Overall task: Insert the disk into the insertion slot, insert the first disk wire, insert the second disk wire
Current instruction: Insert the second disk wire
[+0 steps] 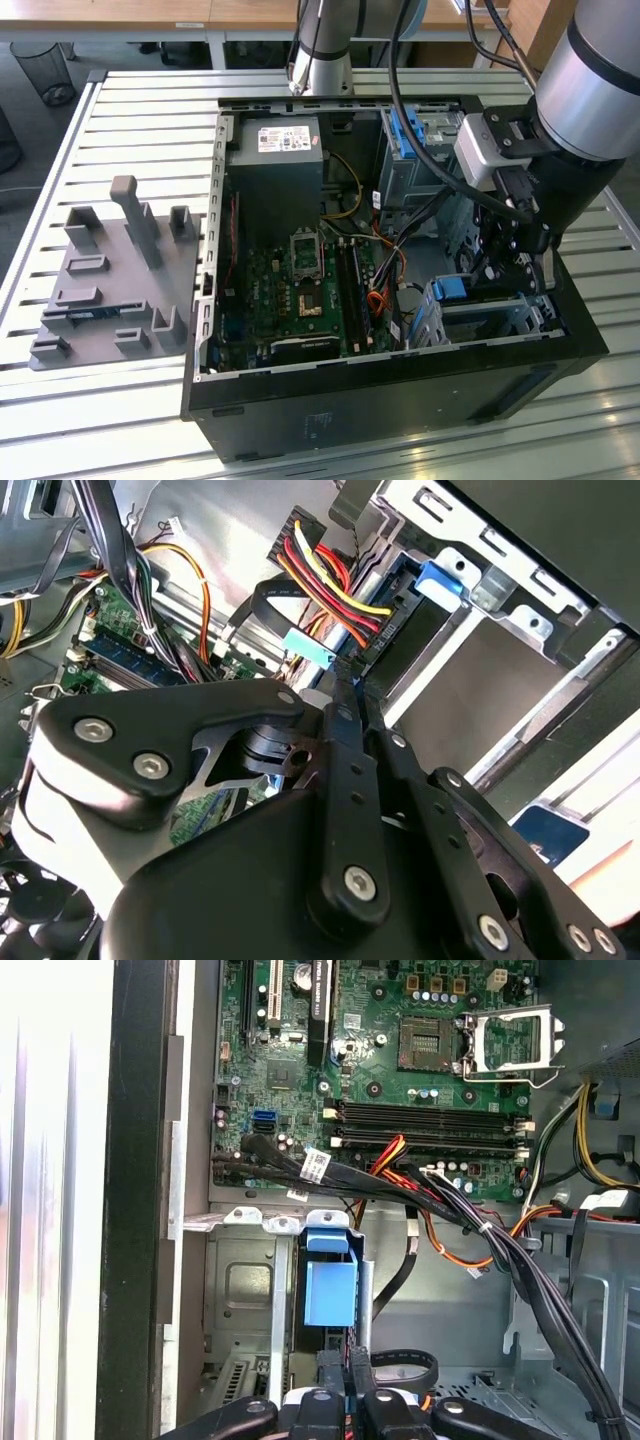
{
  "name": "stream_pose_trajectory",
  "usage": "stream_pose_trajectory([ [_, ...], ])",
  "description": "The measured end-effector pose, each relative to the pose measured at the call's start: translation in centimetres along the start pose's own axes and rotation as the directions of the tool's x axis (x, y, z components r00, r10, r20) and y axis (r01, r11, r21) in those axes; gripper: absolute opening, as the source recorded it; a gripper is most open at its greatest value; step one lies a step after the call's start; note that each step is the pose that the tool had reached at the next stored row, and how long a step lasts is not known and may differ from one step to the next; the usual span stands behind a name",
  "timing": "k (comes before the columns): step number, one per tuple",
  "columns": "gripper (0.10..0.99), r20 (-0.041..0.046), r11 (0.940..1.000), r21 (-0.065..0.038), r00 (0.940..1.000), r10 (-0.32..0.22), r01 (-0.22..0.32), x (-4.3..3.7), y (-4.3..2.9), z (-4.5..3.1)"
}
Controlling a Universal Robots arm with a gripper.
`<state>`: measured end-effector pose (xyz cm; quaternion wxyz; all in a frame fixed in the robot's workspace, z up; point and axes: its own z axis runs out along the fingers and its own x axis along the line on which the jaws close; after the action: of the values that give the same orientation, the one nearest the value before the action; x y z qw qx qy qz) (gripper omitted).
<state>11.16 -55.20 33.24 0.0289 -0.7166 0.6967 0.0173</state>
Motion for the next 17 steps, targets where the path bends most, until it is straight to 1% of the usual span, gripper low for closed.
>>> stream_pose_trajectory([
  [4, 0.149, 0.0000, 1.0000, 0.000, 1.0000, 0.000, 0.000, 0.00, 0.00, 0.02],
  [10, 0.149, 0.0001, 1.0000, 0.000, 1.0000, 0.000, 0.000, -0.01, -0.01, -0.19],
  [13, 0.149, 0.0001, 1.0000, 0.000, 1.0000, 0.004, -0.004, 0.11, -0.02, -0.20],
  [17, 0.149, 0.0076, 1.0000, 0.001, 1.0000, 0.006, -0.006, 0.39, -0.02, -0.20],
])
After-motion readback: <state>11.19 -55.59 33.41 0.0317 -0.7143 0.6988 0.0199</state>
